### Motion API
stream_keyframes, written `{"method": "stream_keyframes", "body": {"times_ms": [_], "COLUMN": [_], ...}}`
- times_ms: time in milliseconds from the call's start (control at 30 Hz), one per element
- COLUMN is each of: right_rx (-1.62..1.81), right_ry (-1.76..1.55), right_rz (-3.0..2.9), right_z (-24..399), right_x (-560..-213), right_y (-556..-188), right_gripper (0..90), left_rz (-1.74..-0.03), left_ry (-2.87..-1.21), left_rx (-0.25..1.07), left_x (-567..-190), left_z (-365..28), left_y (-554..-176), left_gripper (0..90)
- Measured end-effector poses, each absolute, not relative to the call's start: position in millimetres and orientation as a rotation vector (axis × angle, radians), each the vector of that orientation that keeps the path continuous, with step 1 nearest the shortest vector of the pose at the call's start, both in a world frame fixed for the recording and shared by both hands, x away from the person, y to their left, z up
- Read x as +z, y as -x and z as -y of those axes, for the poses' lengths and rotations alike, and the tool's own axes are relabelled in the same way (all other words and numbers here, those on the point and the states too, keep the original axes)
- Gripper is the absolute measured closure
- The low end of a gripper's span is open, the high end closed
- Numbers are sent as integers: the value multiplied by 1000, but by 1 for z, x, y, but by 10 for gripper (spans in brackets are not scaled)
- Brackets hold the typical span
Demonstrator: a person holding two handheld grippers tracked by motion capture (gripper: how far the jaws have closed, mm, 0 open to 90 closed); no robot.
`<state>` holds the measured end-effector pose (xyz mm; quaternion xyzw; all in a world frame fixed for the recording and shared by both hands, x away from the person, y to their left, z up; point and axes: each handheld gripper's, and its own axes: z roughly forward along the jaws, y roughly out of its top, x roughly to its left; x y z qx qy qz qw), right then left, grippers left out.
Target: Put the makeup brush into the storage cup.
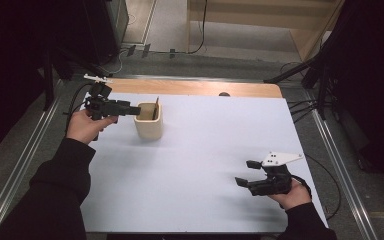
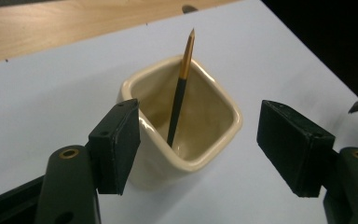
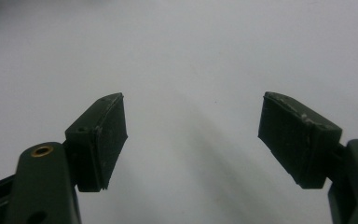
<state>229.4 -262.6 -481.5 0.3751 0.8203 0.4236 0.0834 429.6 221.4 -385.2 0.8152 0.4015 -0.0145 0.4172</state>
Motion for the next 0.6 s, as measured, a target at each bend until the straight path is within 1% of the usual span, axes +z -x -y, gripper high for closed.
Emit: {"method": "stream_keyframes", "body": {"times_ms": [67, 300, 433, 600], "right_rx": [1265, 1266, 1267, 1262], "right_ry": [-1120, -1121, -1123, -1125], "right_rz": [-2448, -2448, -2449, -2451], "right_z": [262, 262, 262, 261], "right_x": [-482, -482, -482, -482], "right_y": [-229, -229, -230, -230], "right_gripper": [244, 243, 243, 243], "left_rz": [-1000, -989, -977, -966], "left_ry": [-2058, -2072, -2062, -2083], "left_rx": [-41, -31, -49, -29], "left_x": [-387, -392, -397, -399], "left_z": [-221, -223, -227, -228], "left_y": [-427, -415, -409, -401], "left_gripper": [320, 319, 321, 321]}}
